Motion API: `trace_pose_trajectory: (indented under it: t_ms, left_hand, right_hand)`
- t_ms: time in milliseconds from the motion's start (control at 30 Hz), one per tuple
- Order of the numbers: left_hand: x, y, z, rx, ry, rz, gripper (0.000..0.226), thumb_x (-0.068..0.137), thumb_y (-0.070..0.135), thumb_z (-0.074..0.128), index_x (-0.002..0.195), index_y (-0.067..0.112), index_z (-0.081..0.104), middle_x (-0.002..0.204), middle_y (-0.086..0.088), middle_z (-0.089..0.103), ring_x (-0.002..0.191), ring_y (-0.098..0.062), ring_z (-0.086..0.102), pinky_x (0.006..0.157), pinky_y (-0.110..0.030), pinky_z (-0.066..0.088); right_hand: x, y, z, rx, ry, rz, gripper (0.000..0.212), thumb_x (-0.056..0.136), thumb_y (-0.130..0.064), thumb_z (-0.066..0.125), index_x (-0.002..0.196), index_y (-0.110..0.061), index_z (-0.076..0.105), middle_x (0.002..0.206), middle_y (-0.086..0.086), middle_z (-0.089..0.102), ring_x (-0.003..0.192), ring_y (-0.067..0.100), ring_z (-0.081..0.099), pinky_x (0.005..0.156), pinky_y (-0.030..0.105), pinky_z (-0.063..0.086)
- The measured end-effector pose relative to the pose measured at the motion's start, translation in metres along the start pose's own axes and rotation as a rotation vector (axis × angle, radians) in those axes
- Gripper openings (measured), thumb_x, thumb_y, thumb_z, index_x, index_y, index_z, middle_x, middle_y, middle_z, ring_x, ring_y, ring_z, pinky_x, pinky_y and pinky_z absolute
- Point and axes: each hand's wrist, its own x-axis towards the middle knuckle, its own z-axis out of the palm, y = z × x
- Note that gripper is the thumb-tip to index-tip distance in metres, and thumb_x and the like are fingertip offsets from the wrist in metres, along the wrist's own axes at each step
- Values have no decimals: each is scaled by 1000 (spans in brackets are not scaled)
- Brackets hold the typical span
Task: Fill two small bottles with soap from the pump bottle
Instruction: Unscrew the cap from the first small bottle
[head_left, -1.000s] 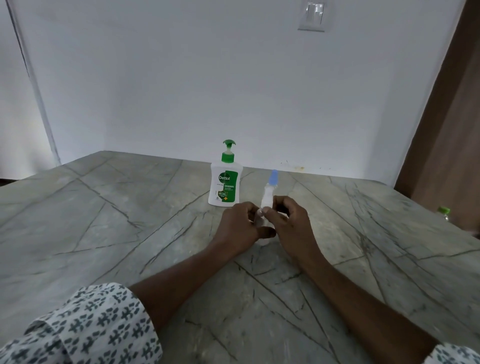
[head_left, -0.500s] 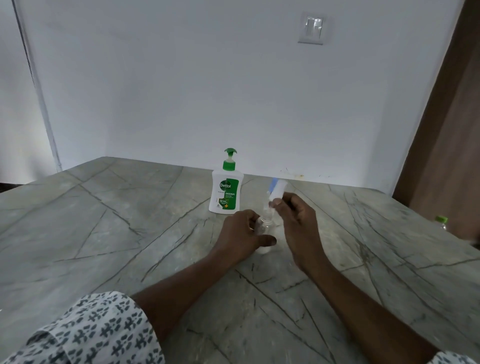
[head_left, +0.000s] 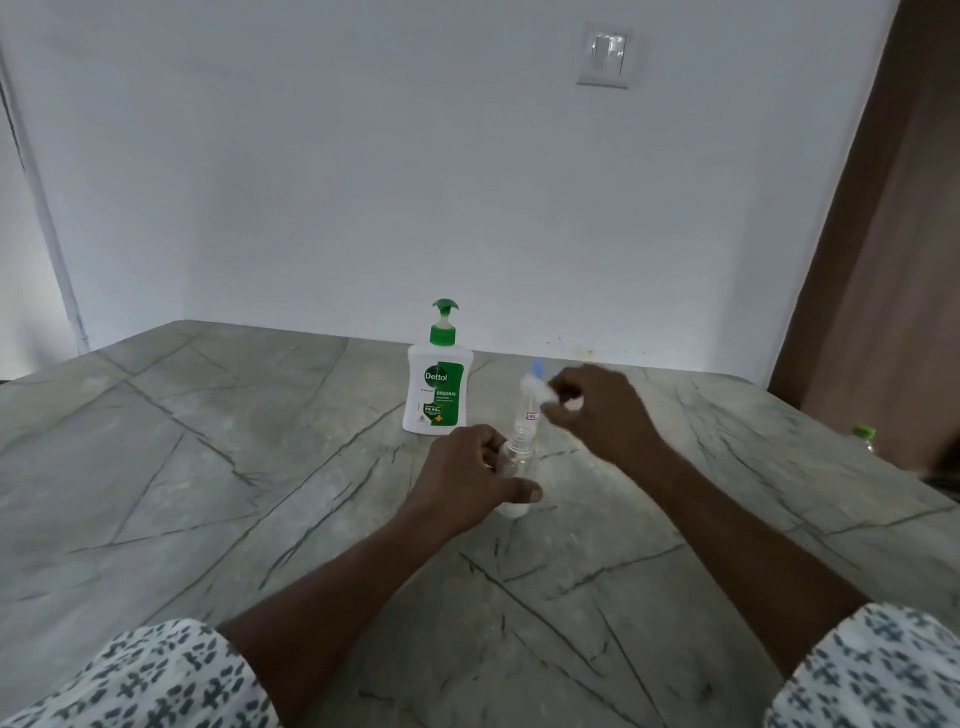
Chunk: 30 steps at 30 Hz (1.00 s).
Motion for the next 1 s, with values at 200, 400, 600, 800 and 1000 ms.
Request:
trace_pose_trajectory:
  t_ms: [200, 400, 600, 800, 1000]
  left_hand:
    - [1, 0, 1, 24, 3, 29, 44, 57, 39, 89, 91, 20, 67, 81, 9, 70, 77, -8, 66, 68, -22, 53]
    - [4, -1, 2, 45, 10, 38, 46, 57, 41, 89, 92, 22, 66, 79, 13, 67, 73, -2, 63, 63, -15, 49]
    - [5, -2, 3, 43, 10, 50, 46, 57, 40, 89, 92, 22, 67, 79, 12, 68, 71, -1, 63, 61, -13, 49]
    - [4, -1, 3, 44, 11, 59, 43, 59, 42, 88, 90, 27, 62, 76, 17, 64, 71, 2, 60, 61, -12, 47]
    - [5, -4, 5, 59, 4, 52, 47, 58, 47, 87, 94, 26, 64, 82, 14, 67, 76, -2, 63, 69, -20, 53]
  right_hand:
    - [-8, 11, 42, -393, -197, -74, 33, 88, -39, 61, 116, -23, 66, 114, 4, 60, 112, 26, 54, 106, 42, 31]
    - [-7, 12, 54, -357, -192, -44, 32, 91, -32, 58, 119, -18, 65, 115, 7, 60, 114, 29, 53, 105, 43, 32]
    - [-11, 15, 55, -380, -144, 3, 39, 89, -38, 56, 121, -18, 63, 119, 6, 60, 116, 27, 52, 108, 43, 31]
    - [-11, 14, 57, -366, -151, 5, 31, 93, -32, 53, 117, -17, 64, 119, 6, 61, 117, 26, 52, 109, 42, 28]
    - [-11, 12, 56, -387, -151, 49, 36, 93, -37, 50, 121, -17, 63, 125, 6, 60, 123, 26, 49, 114, 44, 25]
